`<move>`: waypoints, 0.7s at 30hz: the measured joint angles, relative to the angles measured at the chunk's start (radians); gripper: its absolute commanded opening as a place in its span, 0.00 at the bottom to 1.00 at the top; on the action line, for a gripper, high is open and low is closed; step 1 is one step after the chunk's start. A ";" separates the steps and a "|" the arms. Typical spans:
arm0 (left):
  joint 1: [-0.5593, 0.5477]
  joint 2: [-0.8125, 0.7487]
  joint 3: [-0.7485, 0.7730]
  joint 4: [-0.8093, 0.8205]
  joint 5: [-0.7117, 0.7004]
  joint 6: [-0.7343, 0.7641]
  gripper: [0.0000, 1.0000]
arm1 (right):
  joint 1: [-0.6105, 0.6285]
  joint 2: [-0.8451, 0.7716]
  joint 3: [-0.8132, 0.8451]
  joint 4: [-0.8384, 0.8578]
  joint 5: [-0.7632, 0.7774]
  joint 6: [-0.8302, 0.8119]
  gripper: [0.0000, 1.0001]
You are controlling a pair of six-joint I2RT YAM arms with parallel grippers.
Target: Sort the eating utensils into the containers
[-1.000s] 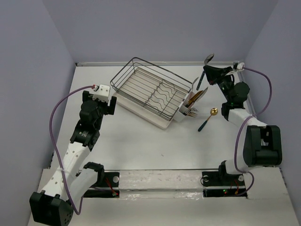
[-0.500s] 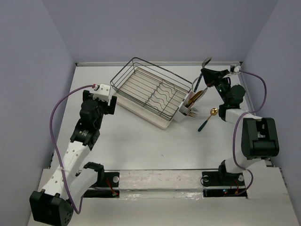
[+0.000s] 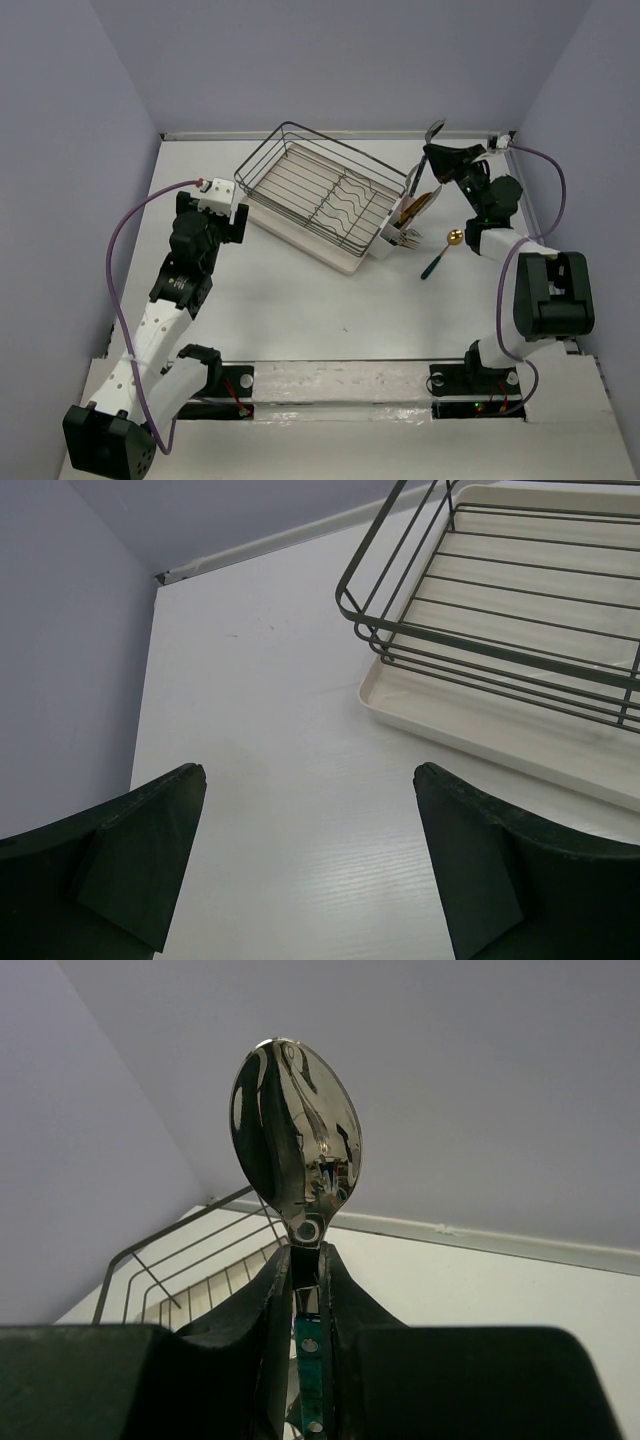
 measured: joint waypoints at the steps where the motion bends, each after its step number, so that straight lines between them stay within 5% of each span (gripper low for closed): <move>1: 0.000 0.000 0.000 0.000 0.000 0.000 0.99 | 0.002 -0.006 0.014 -0.020 0.000 0.000 0.00; 21: 0.000 -0.001 0.000 -0.007 0.000 0.000 0.99 | -0.088 -0.016 0.065 -0.091 -0.035 0.053 0.00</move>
